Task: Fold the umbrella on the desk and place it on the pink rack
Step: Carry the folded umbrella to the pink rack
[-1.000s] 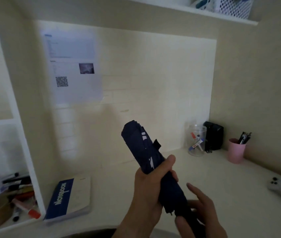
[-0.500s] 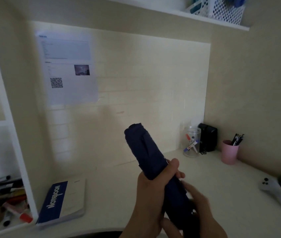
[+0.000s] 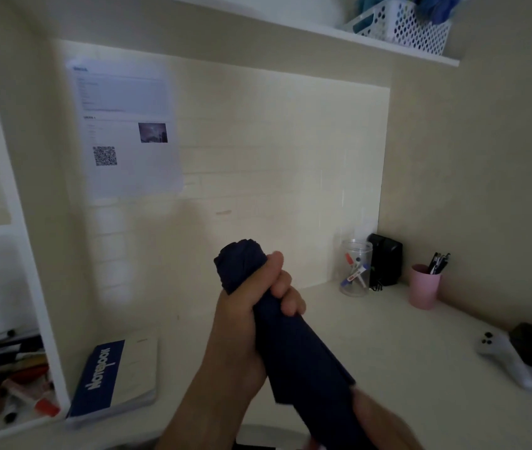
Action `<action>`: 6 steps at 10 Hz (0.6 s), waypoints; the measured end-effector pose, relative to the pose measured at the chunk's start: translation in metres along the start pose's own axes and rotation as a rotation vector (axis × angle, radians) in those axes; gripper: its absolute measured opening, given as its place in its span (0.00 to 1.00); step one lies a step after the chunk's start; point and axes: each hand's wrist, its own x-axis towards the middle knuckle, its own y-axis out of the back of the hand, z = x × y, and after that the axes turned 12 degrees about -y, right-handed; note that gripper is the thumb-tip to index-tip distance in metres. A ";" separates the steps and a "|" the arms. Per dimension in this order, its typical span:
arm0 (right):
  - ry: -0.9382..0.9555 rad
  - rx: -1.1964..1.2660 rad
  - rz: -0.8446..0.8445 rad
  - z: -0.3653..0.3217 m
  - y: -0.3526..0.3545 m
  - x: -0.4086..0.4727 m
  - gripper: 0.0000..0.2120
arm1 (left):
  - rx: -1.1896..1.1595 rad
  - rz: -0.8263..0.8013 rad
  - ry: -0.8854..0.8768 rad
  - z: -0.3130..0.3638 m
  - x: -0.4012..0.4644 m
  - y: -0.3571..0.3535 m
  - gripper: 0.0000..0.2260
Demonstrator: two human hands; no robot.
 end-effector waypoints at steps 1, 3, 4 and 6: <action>-0.109 -0.016 -0.043 -0.015 -0.089 -0.032 0.16 | 0.091 0.215 -0.049 -0.002 -0.001 -0.001 0.09; -0.172 0.218 0.058 -0.094 0.090 -0.040 0.20 | -0.050 -0.144 0.106 -0.026 -0.056 -0.006 0.20; -0.039 0.039 -0.125 -0.087 0.109 -0.066 0.10 | 0.097 -0.107 0.140 -0.046 -0.071 -0.008 0.12; 0.087 -0.206 0.159 -0.081 0.193 -0.045 0.30 | 0.807 -0.299 0.026 -0.094 -0.091 -0.033 0.10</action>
